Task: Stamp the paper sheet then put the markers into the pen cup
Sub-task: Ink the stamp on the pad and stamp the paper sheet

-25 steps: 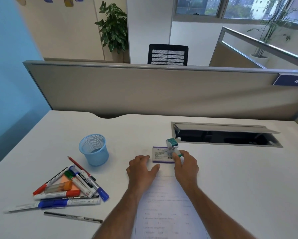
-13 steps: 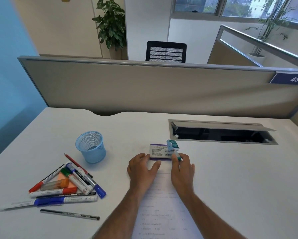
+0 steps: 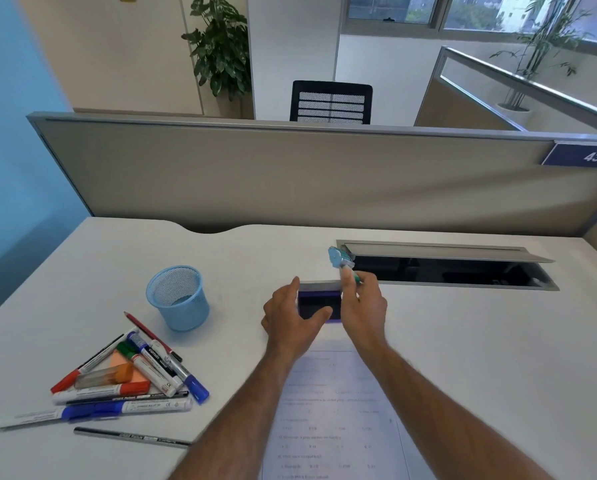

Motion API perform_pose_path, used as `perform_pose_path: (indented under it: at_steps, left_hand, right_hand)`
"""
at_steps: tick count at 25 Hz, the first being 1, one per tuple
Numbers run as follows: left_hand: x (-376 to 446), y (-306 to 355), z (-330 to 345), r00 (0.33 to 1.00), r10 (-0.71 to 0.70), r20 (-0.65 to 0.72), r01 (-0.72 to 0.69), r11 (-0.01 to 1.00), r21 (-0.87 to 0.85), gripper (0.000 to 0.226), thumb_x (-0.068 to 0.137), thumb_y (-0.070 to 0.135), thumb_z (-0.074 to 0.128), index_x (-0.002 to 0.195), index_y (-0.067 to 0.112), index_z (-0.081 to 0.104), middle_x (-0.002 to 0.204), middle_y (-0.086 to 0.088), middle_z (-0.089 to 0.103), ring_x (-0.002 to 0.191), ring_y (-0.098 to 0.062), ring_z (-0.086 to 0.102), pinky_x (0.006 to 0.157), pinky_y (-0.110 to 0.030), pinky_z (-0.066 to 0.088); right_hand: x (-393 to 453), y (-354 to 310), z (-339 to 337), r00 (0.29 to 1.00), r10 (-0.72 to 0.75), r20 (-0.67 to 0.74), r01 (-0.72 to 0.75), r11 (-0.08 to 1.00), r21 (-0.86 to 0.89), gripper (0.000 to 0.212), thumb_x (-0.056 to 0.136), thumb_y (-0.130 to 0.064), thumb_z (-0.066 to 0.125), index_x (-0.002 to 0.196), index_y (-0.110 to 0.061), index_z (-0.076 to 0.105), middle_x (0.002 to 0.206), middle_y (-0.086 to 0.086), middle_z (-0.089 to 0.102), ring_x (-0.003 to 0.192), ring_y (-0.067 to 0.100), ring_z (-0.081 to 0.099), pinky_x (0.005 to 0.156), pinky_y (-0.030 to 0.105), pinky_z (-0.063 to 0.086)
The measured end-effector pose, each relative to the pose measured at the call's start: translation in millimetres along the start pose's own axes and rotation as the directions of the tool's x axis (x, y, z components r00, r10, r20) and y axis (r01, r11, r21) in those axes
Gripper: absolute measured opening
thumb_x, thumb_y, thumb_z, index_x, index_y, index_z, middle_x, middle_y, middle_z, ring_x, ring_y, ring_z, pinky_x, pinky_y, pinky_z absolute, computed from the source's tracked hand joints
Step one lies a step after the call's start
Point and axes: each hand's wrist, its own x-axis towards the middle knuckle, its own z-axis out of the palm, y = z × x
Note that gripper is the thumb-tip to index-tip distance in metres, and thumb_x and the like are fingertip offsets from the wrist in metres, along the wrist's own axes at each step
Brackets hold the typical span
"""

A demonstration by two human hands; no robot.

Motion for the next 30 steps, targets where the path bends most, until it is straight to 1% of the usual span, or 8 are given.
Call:
perform_pose_path:
  at_steps: [5, 8, 10, 11, 16, 20, 25, 30]
  left_hand:
    - [23.5, 9.6, -4.6, 0.993, -0.034, 0.113, 0.016, 0.987, 0.157, 0.102, 0.073, 0.06, 0.074, 0.152, 0.029, 0.017, 0.156, -0.001, 0.029, 0.14, -0.026, 0.028, 0.108, -0.046, 0.033]
    - [27.5, 5.2, -6.8, 0.988, -0.031, 0.149, -0.007, 0.969, 0.247, 0.113, 0.066, 0.064, 0.077, 0.152, 0.027, 0.013, 0.154, -0.003, 0.032, 0.139, -0.028, 0.031, 0.106, -0.047, 0.036]
    - [23.9, -2.7, -6.9, 0.985, 0.001, 0.171, -0.059, 0.941, 0.334, 0.114, 0.062, 0.07, 0.075, 0.15, 0.029, 0.016, 0.15, -0.002, 0.038, 0.135, -0.027, 0.036, 0.103, -0.047, 0.039]
    - [21.2, -6.7, -6.1, 0.983, 0.012, 0.182, -0.079, 0.928, 0.364, 0.113, 0.061, 0.072, 0.074, 0.149, 0.03, 0.017, 0.147, -0.001, 0.04, 0.132, -0.026, 0.039, 0.102, -0.046, 0.04]
    - [18.3, -16.8, -1.9, 0.967, 0.085, 0.241, -0.196, 0.853, 0.483, 0.103, 0.063, 0.073, 0.071, 0.145, 0.034, 0.023, 0.143, 0.0, 0.044, 0.126, -0.022, 0.043, 0.097, -0.043, 0.043]
    - [26.4, -17.9, -2.7, 0.956, 0.069, 0.284, -0.222, 0.804, 0.552, 0.098, 0.067, 0.073, 0.068, 0.146, 0.035, 0.025, 0.144, -0.004, 0.043, 0.127, -0.025, 0.042, 0.098, -0.044, 0.042]
    - [37.1, -17.4, -5.3, 0.957, 0.035, 0.288, -0.195, 0.813, 0.549, 0.096, 0.07, 0.073, 0.066, 0.148, 0.036, 0.025, 0.141, -0.005, 0.043, 0.126, -0.027, 0.04, 0.096, -0.043, 0.04]
    - [41.5, -16.6, -5.6, 0.958, 0.024, 0.287, -0.182, 0.821, 0.541, 0.083, 0.073, 0.07, 0.067, 0.143, 0.037, 0.037, 0.139, -0.005, 0.045, 0.125, -0.026, 0.041, 0.096, -0.042, 0.04]
  right_hand:
    - [26.1, -11.9, 3.0, 1.0, -0.005, -0.012, 0.005, 0.999, -0.054, 0.038, 0.097, -0.053, 0.042, 0.107, -0.019, 0.055, 0.093, 0.0, 0.067, 0.089, 0.023, 0.063, 0.092, 0.057, 0.048]
    - [32.8, -11.2, -2.5, 0.997, -0.051, -0.065, 0.046, 0.996, -0.07, 0.035, 0.094, -0.049, 0.052, 0.108, -0.019, 0.061, 0.105, -0.001, 0.07, 0.089, 0.015, 0.063, 0.076, 0.033, 0.057]
    - [34.9, -8.3, -9.1, 0.991, -0.107, -0.084, 0.097, 0.989, -0.109, 0.028, 0.092, -0.044, 0.059, 0.105, -0.02, 0.063, 0.101, -0.003, 0.071, 0.081, 0.011, 0.063, 0.063, 0.015, 0.048]
    - [34.7, -7.0, -12.5, 0.987, -0.142, -0.08, 0.13, 0.982, -0.136, 0.026, 0.091, -0.042, 0.061, 0.105, -0.02, 0.063, 0.095, -0.006, 0.07, 0.076, 0.009, 0.061, 0.061, 0.012, 0.043]
    - [30.1, -2.4, -15.1, 0.939, -0.337, 0.06, 0.339, 0.887, -0.313, 0.023, 0.092, -0.035, 0.061, 0.103, -0.015, 0.066, 0.086, -0.004, 0.07, 0.071, 0.011, 0.061, 0.065, 0.023, 0.052]
    - [24.2, -2.1, -5.0, 0.897, -0.398, 0.193, 0.442, 0.806, -0.393, 0.028, 0.092, -0.036, 0.061, 0.103, -0.012, 0.069, 0.092, 0.004, 0.073, 0.079, 0.016, 0.066, 0.071, 0.031, 0.059]
    - [21.5, 0.2, 7.7, 0.873, -0.395, 0.286, 0.488, 0.729, -0.481, 0.03, 0.092, -0.041, 0.057, 0.102, -0.015, 0.067, 0.095, 0.004, 0.073, 0.082, 0.018, 0.065, 0.072, 0.029, 0.057]
    - [24.4, 0.1, 12.0, 0.867, -0.42, 0.268, 0.498, 0.719, -0.485, 0.03, 0.093, -0.04, 0.056, 0.104, -0.015, 0.069, 0.097, 0.005, 0.072, 0.082, 0.018, 0.065, 0.072, 0.028, 0.055]
